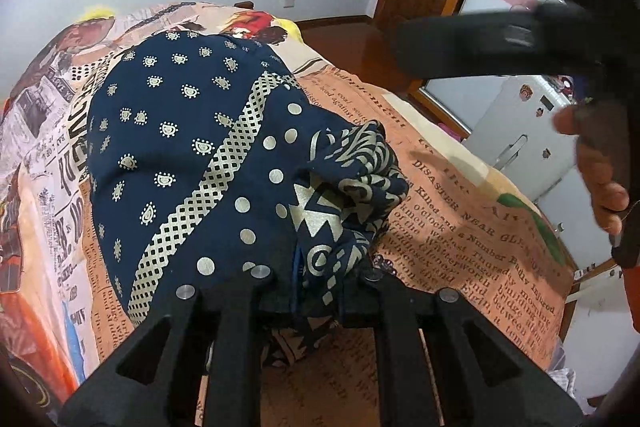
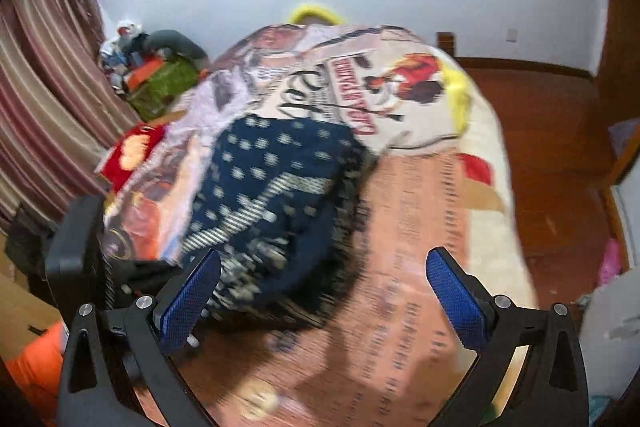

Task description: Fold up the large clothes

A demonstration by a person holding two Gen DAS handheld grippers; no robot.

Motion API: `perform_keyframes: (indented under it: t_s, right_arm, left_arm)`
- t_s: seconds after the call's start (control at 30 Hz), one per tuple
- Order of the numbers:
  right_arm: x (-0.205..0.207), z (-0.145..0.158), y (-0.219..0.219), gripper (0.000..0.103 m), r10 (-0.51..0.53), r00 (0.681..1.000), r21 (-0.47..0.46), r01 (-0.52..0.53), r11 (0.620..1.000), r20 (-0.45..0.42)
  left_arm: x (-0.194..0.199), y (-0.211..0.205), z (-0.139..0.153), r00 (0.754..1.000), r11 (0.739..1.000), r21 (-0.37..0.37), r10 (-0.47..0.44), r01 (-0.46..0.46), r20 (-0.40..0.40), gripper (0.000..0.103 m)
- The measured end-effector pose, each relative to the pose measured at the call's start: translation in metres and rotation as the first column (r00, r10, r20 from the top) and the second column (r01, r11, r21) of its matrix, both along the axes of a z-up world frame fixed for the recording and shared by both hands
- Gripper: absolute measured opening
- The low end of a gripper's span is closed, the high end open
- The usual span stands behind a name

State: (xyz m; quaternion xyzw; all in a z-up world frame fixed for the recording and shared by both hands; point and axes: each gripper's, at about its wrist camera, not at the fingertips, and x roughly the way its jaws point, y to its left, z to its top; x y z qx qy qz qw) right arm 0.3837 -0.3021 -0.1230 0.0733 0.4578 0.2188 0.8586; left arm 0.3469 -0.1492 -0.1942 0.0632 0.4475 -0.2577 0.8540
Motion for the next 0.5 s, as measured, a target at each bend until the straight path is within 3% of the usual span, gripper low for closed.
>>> perform_keyframes:
  t_s: [0.17,0.23,0.3,0.47,0.5]
  right_arm:
    - [0.029,-0.037,0.028,0.102,0.025,0.99,0.02,-0.023,1.0,-0.141]
    - [0.034,-0.053,0.034,0.102,0.025,0.983,-0.019,-0.029,0.999,-0.183]
    - [0.036,-0.066,0.034,0.102,0.025,0.979,-0.045,-0.035,0.998,-0.202]
    - [0.035,-0.096,0.028,0.102,0.032,0.967,-0.079,-0.053,0.995,-0.254]
    - [0.034,-0.098,0.027,0.102,0.033,0.966,-0.076,-0.054,0.996,-0.255]
  left_arm:
    - [-0.008,0.003,0.004,1.0,1.0,0.025,0.004,-0.004,0.016,0.019]
    - [-0.015,0.009,0.008,1.0,1.0,0.014,-0.011,0.011,-0.002,0.031]
    - [-0.021,0.02,0.012,1.0,1.0,0.001,-0.015,0.015,-0.015,0.039]
    - [-0.038,0.055,0.031,1.0,0.999,-0.055,-0.006,0.005,-0.024,0.043]
    - [-0.039,0.062,0.036,1.0,0.999,-0.047,0.022,-0.023,-0.018,0.052]
